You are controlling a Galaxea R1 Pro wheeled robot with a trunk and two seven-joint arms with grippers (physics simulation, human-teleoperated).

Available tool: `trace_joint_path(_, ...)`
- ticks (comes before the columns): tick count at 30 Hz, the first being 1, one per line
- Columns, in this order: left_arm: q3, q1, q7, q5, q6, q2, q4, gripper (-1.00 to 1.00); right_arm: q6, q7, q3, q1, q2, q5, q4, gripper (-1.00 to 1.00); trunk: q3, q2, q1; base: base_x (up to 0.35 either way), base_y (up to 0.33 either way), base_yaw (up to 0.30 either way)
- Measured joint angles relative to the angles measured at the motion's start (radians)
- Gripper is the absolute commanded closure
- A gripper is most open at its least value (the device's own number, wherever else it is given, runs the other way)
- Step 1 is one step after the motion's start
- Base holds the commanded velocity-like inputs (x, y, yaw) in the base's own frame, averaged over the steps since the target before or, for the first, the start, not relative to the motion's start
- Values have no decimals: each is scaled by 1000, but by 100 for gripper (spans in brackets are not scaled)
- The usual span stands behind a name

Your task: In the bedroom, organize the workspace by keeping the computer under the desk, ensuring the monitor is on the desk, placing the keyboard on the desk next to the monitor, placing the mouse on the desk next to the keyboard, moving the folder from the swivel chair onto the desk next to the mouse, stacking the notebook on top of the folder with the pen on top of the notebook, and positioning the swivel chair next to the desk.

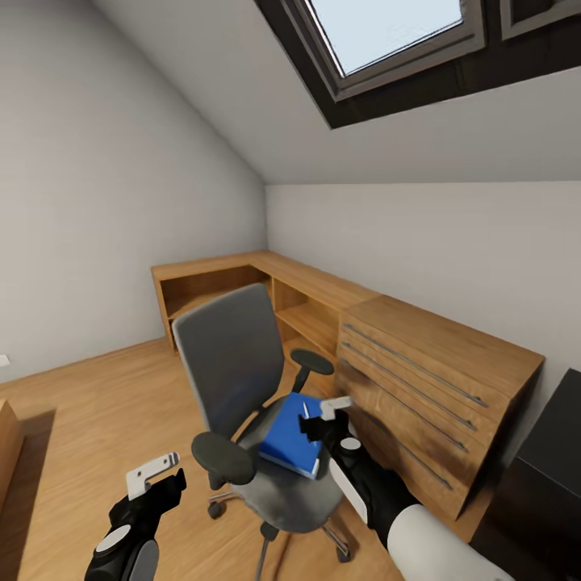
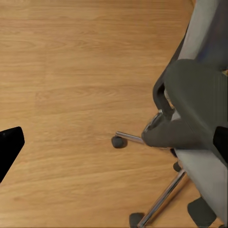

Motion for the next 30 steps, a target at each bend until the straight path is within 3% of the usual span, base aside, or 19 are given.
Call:
trace_joint_path(4,18,0,-1,0,0,1,0,-100,-1,25,0,0,0,20,19,-100,0,0,0,320,0,0)
trace_joint_path(8,94,0,-3,2,-1,0,0,-100,3,31,-2,-1,2,26,66,-100,0,0,0,323,0,0)
trace_joint_path(15,127,0,-2,5,-11,0,-1,-100,11,23,-3,-2,4,26,83,-100,0,0,0,142,0,0)
trace_joint_path(19,135,0,-1,8,-62,-7,-1,-100,52,14,-4,-5,4,25,88,-100,0,0,1,20,0,0)
trace_joint_path(25,142,0,5,11,-215,-11,-1,-100,165,-2,-4,-7,5,24,80,-100,-12,-28,16,4,0,0)
trace_joint_path(30,169,0,6,22,-223,-6,-1,-100,173,-4,-4,-8,5,25,79,-100,-28,-63,35,0,0,0)
